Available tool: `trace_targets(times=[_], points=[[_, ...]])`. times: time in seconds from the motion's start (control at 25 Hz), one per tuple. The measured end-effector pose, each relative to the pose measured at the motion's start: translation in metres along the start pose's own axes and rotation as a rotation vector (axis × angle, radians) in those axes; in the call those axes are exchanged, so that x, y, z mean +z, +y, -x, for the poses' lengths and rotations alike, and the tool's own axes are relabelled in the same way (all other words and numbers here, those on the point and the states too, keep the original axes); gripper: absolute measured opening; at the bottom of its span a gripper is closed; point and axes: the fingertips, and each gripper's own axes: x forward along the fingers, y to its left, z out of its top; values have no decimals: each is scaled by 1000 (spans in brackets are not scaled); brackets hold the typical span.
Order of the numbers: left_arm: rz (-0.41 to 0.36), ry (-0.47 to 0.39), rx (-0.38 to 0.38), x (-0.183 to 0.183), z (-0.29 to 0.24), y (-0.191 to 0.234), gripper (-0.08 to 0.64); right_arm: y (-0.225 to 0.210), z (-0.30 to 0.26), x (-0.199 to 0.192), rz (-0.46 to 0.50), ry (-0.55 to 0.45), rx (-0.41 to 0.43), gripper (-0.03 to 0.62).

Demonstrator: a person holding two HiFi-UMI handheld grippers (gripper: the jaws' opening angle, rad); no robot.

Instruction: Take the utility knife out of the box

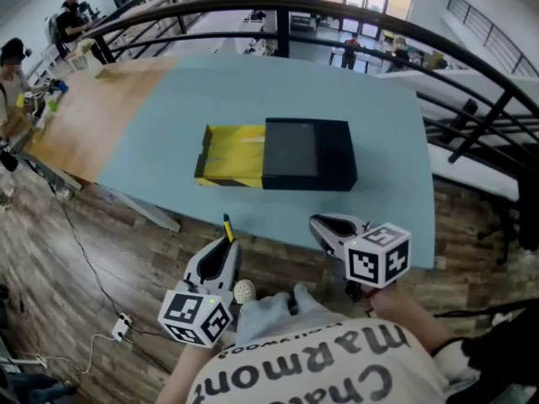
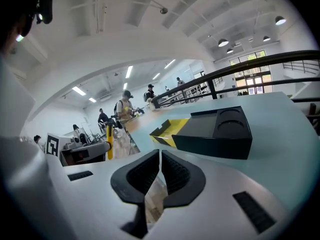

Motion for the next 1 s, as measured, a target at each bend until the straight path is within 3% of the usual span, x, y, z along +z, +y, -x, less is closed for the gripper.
trace_targets(times=[0.48, 1.0], points=[[7, -14, 61, -16, 19, -37, 46, -5, 34, -18, 23, 16, 43, 41], [2, -27, 79, -16, 28, -35, 46, 2, 30, -21, 34, 23, 62, 41]])
